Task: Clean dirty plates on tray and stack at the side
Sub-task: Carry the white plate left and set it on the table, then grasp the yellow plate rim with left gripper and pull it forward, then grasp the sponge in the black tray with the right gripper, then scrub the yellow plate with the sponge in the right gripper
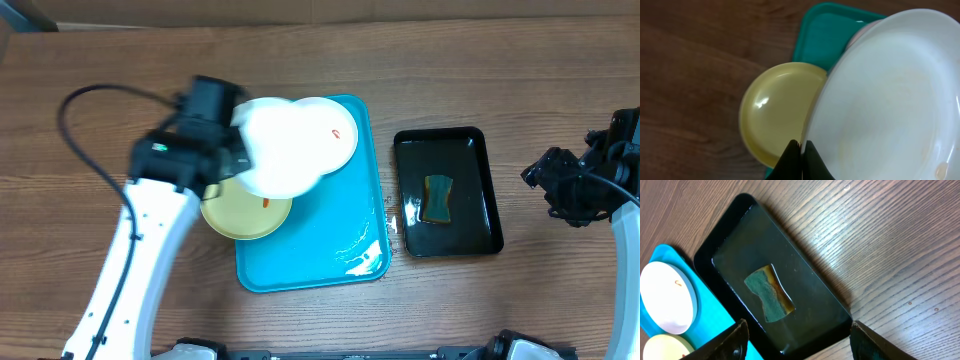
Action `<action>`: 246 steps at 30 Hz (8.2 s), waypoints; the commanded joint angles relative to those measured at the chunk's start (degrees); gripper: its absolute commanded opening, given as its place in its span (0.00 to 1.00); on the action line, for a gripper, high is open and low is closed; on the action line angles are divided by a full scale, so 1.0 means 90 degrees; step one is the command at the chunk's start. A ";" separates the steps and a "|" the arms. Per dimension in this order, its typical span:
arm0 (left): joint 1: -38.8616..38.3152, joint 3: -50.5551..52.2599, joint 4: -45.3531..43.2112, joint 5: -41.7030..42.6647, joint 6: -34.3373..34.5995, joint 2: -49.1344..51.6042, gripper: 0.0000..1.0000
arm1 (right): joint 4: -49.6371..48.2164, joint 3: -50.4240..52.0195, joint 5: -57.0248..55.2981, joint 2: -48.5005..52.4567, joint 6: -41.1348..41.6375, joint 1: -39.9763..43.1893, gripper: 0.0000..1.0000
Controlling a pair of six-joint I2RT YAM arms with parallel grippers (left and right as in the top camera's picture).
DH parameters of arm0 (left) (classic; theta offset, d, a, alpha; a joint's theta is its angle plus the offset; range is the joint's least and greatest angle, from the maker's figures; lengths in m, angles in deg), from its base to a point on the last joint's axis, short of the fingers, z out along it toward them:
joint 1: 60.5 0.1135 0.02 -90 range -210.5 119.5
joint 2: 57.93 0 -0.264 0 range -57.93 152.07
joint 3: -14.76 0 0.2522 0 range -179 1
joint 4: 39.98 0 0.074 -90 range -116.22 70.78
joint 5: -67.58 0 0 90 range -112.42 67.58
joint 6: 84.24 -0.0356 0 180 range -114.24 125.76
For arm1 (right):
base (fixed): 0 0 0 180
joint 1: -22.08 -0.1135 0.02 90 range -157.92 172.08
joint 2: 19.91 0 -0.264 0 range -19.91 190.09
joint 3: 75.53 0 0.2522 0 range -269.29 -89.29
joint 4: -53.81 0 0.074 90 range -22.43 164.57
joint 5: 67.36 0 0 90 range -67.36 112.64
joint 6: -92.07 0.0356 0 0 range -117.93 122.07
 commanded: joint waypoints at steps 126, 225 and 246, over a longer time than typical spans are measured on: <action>-0.0466 0.2200 -0.1707 0.1676 -0.1355 0.2072 0.35 | -0.2710 0.1452 -0.1688 0.2766 0.0204 -0.3371 0.35; -0.0542 0.2463 -0.1931 0.1783 -0.0799 0.2200 0.04 | -0.2948 0.0255 -0.1406 0.4318 0.3104 -0.6336 0.04; -0.0537 0.2460 -0.1945 0.1528 -0.0653 0.2200 0.04 | -0.1200 -0.0665 -0.2098 0.3201 0.1848 -0.5739 0.04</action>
